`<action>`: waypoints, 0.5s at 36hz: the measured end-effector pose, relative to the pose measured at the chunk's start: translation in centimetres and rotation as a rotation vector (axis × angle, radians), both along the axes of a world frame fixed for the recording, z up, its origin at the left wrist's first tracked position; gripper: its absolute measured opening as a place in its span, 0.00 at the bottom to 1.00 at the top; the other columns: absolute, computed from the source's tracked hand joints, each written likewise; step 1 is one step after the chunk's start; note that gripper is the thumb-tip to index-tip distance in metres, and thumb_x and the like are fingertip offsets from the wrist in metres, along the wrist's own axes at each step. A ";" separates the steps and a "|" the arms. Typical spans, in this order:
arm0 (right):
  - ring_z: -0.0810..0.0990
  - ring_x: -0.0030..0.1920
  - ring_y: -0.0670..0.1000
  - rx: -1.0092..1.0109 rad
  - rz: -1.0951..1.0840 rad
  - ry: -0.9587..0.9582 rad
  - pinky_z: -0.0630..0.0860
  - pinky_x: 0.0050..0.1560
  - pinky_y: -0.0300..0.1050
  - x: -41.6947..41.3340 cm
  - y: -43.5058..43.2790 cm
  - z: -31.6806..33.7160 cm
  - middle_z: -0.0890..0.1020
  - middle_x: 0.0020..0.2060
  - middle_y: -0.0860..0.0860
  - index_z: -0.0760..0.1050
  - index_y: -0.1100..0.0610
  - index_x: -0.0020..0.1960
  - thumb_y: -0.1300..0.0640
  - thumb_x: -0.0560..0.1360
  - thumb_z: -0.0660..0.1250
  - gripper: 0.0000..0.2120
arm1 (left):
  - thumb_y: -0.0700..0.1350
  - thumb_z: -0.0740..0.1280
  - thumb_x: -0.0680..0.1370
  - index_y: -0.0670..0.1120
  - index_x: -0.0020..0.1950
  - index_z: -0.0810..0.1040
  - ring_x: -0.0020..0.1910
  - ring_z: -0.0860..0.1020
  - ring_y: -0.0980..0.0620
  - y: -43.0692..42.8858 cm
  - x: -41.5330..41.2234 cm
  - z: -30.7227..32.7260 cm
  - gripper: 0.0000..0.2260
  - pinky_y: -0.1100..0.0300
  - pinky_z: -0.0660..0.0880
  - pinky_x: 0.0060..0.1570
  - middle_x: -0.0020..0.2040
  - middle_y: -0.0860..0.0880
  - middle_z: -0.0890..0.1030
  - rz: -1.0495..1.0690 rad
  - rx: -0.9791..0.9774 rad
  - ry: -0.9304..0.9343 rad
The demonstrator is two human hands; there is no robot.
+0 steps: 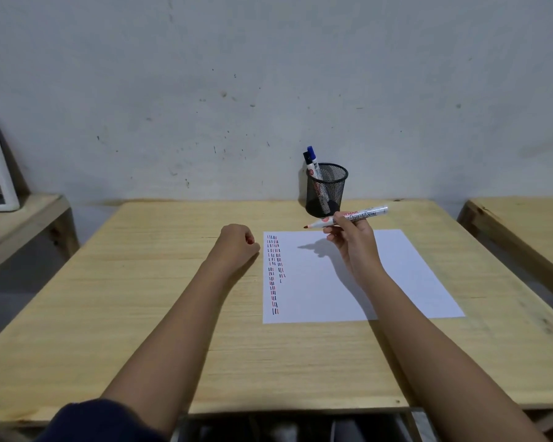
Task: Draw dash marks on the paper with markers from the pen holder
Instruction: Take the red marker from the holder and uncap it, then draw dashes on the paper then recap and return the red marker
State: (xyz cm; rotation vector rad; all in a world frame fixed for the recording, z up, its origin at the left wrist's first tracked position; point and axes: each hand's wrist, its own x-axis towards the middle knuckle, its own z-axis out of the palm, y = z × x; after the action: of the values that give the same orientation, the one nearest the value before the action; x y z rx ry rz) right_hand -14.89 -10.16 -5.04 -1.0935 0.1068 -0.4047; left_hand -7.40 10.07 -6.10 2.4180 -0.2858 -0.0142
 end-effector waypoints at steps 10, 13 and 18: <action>0.80 0.35 0.46 -0.163 0.005 0.033 0.78 0.38 0.34 -1.5 2.0 0.1 0.79 0.41 0.55 0.70 0.57 0.47 0.64 0.74 0.68 0.08 | 0.44 0.65 0.77 0.37 0.60 0.76 0.51 0.75 0.47 0.0 -4.5 0.9 0.15 0.66 0.65 0.46 0.53 0.44 0.75 0.025 -0.178 -0.246; 0.78 0.31 0.44 -0.307 -0.029 0.045 0.78 0.38 0.35 -2.3 3.1 -0.1 0.79 0.38 0.54 0.70 0.61 0.50 0.67 0.72 0.69 0.11 | 0.47 0.66 0.76 0.41 0.61 0.76 0.54 0.75 0.51 0.4 -6.7 0.1 0.16 0.60 0.70 0.53 0.54 0.49 0.76 -0.125 -0.206 -0.133; 0.77 0.29 0.47 -0.397 -0.048 0.121 0.77 0.38 0.41 -3.4 4.9 -1.0 0.78 0.39 0.56 0.70 0.60 0.46 0.62 0.71 0.70 0.08 | 0.57 0.66 0.74 0.52 0.50 0.73 0.42 0.74 0.56 1.9 -8.5 -1.3 0.11 0.58 0.69 0.41 0.44 0.56 0.76 -0.360 -0.059 -0.036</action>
State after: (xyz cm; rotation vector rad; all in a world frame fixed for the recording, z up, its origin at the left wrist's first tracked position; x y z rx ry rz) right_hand -18.32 -5.22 -6.00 -1.5100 0.1642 -0.4124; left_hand -15.92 11.94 -7.37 2.2800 -0.7241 -0.1227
